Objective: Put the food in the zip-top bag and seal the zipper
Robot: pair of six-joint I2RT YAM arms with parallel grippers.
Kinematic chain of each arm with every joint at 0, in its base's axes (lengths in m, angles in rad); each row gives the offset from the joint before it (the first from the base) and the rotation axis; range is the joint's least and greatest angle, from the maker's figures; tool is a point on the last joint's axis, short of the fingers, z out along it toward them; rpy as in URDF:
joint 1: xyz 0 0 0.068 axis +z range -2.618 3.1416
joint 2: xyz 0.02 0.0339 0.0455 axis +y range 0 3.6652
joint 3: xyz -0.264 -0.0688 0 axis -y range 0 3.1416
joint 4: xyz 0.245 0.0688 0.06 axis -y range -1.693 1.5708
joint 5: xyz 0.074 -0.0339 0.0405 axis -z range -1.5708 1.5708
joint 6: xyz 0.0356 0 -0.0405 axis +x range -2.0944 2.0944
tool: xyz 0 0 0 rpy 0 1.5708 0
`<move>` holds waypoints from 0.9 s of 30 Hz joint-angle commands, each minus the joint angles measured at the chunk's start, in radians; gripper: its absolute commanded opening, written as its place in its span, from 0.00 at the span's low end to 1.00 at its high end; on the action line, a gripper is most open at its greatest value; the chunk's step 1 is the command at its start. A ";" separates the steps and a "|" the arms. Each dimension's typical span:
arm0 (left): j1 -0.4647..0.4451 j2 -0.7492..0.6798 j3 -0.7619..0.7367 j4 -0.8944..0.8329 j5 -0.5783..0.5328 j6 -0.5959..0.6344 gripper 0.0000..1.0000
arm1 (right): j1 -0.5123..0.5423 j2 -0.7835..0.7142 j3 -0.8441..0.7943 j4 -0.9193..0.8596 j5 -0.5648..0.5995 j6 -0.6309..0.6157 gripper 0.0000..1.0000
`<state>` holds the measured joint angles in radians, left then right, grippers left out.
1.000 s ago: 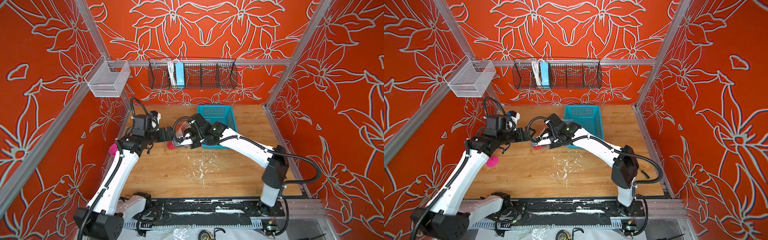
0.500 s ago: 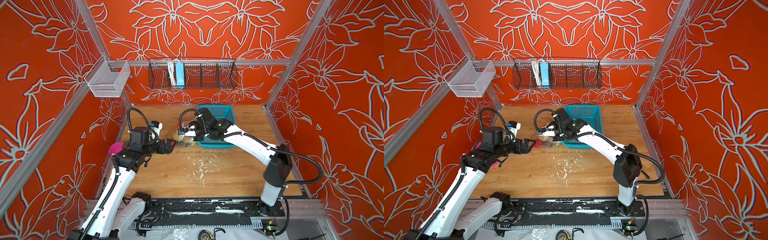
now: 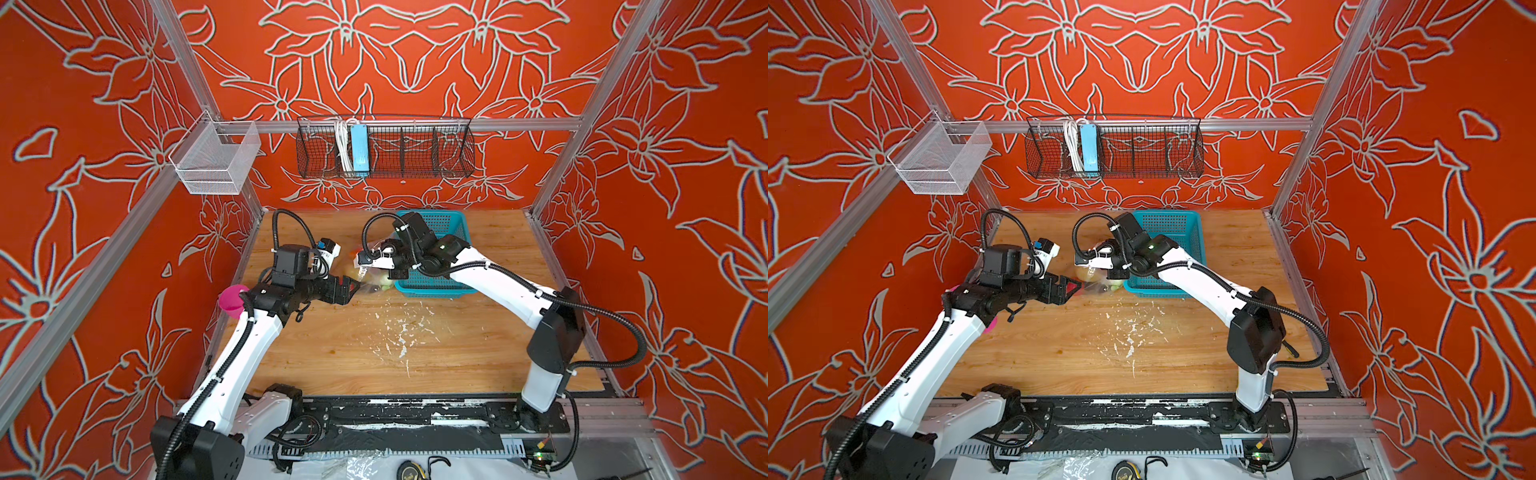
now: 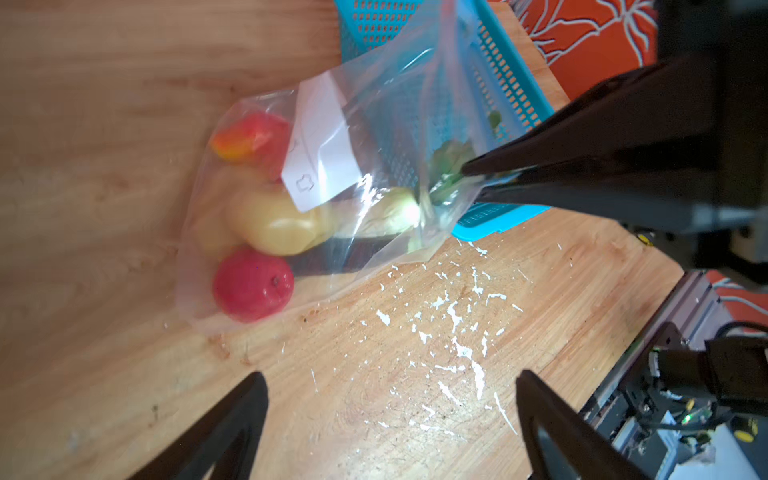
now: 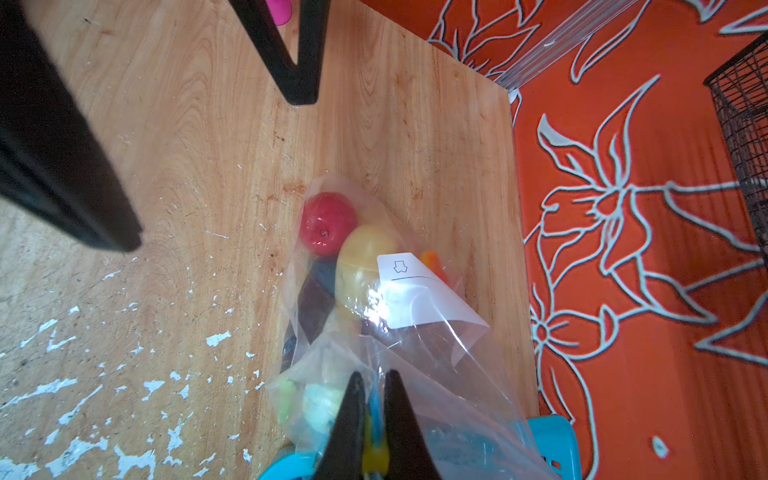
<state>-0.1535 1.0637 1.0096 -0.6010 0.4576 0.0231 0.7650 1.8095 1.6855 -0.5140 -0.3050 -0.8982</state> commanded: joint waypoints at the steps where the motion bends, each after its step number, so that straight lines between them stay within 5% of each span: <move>1: -0.003 0.034 0.060 0.021 0.061 0.098 0.82 | -0.010 -0.010 0.032 -0.008 -0.061 0.032 0.00; 13: -0.025 0.113 0.095 0.059 0.182 0.104 0.65 | -0.013 -0.017 0.050 -0.002 -0.083 0.065 0.00; 21: -0.076 0.137 0.099 0.111 0.098 0.113 0.64 | -0.013 -0.023 0.039 0.000 -0.084 0.076 0.00; 27: -0.117 0.195 0.148 0.071 0.058 0.156 0.55 | -0.014 -0.031 0.040 -0.004 -0.092 0.082 0.00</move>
<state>-0.2554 1.2407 1.1286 -0.5247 0.5346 0.1379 0.7540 1.8095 1.7077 -0.5167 -0.3595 -0.8318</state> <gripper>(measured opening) 0.562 0.100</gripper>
